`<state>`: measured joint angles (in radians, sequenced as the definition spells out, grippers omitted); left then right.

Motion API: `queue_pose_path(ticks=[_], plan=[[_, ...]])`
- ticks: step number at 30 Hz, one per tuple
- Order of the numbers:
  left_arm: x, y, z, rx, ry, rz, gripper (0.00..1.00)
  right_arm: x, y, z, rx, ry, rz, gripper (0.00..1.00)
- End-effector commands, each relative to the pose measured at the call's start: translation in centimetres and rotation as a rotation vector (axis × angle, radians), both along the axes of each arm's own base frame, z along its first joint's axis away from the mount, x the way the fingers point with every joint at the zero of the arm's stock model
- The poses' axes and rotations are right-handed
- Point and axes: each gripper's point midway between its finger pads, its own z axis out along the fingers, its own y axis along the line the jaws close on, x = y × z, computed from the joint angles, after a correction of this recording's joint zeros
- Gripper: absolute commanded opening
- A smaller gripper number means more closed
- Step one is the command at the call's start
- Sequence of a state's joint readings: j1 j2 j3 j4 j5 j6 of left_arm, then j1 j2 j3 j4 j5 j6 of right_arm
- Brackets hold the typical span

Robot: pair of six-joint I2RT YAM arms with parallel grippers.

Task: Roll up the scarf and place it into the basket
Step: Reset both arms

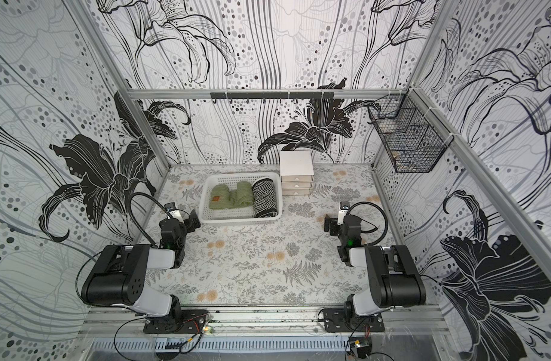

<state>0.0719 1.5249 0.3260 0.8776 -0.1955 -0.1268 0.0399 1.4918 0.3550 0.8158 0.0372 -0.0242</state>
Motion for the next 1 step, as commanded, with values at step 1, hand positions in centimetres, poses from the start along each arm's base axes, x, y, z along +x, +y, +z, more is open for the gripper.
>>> queue_pose_path(ticks=[1], plan=[[1.0, -0.41, 1.95, 0.013, -0.073, -0.025, 1.0, 0.66, 0.39, 0.79, -0.011, -0.025, 0.023, 1.0]])
